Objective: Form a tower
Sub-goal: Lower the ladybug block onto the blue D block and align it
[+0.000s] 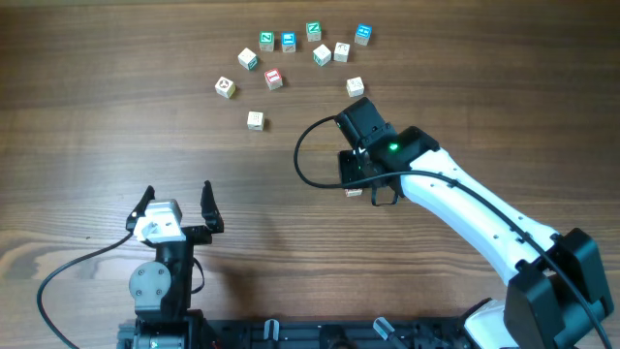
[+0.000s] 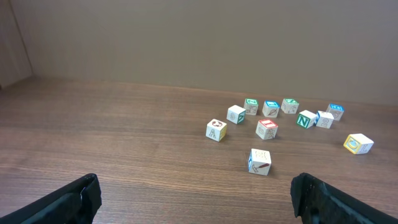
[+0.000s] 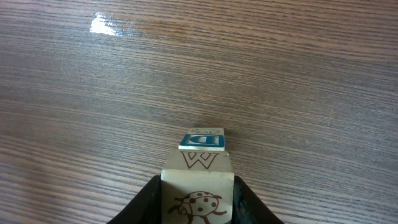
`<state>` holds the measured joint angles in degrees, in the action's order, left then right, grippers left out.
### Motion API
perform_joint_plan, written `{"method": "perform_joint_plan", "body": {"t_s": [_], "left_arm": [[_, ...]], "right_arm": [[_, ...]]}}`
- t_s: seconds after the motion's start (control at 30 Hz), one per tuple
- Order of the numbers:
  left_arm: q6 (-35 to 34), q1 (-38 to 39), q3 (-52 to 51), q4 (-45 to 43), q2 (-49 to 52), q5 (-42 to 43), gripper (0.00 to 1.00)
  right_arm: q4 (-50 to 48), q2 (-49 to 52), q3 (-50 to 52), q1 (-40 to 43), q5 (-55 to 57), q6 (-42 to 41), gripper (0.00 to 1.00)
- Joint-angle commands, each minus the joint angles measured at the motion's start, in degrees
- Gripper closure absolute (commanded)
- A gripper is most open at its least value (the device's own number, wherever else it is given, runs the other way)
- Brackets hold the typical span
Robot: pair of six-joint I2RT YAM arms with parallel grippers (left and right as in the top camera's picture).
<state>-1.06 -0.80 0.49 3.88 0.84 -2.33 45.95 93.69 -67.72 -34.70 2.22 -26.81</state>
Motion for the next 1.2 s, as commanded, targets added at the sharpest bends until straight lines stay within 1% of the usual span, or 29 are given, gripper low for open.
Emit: {"method": "perform_joint_plan", "body": {"t_s": [0.0, 0.63, 0.7, 0.97, 1.07, 1.17], "left_arm": [[1.0, -0.3, -0.2, 0.0, -0.3, -0.7, 0.00], [1.0, -0.3, -0.2, 0.0, -0.3, -0.7, 0.00], [1.0, -0.3, -0.2, 0.0, -0.3, -0.7, 0.00], [1.0, -0.3, -0.2, 0.0, -0.3, -0.7, 0.00], [1.0, -0.3, -0.2, 0.0, -0.3, -0.7, 0.00], [1.0, -0.3, -0.2, 0.0, -0.3, -0.7, 0.00]], "right_arm": [[-1.2, 2.2, 0.7, 0.0, 0.9, -0.6, 0.69], [-0.2, 3.0, 0.7, 0.0, -1.2, -1.8, 0.67], [-0.2, 3.0, 0.7, 0.0, -1.2, -1.7, 0.65], [0.0, 3.0, 0.7, 0.0, -2.3, -1.6, 0.65], [0.2, 3.0, 0.7, 0.0, -2.2, -1.6, 0.61], [0.1, 3.0, 0.7, 0.0, -2.1, -0.5, 0.61]]}}
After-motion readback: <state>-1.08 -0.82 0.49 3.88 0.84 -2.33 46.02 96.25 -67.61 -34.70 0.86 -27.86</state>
